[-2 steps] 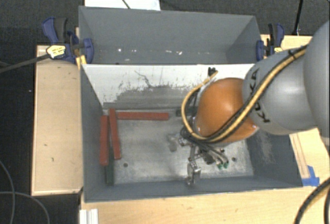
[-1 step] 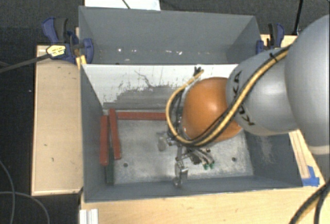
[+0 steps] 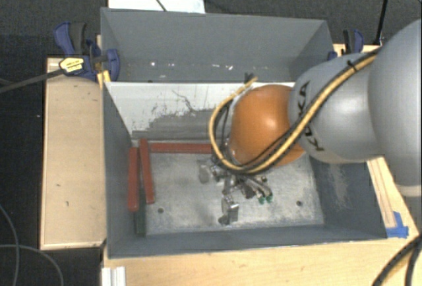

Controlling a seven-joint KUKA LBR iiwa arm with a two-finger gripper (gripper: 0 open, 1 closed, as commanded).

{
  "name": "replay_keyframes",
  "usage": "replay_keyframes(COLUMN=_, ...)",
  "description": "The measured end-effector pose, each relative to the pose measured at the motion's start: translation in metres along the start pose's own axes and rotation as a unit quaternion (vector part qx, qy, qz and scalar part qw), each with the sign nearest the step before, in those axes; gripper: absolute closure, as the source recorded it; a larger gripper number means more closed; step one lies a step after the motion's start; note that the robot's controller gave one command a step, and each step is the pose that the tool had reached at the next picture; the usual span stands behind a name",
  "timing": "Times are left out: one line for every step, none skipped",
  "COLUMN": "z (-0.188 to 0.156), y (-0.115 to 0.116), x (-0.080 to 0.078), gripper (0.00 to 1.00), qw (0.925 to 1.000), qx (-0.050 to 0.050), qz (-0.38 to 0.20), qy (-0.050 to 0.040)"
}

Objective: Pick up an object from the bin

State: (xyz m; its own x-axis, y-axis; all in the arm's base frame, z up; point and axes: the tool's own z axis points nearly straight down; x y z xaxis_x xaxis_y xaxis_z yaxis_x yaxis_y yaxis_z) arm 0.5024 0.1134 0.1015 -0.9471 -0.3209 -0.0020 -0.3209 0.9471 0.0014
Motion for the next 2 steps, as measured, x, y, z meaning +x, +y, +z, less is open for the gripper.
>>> replay_keyframes(z=0.002, y=-0.047, x=-0.022, gripper=0.00, qw=0.9995, qx=0.000, qz=0.031, qy=-0.0009)
replay_keyframes(z=0.000, y=-0.064, x=-0.013, gripper=0.00, qw=0.9989, qx=0.002, qz=0.047, qy=-0.0014)
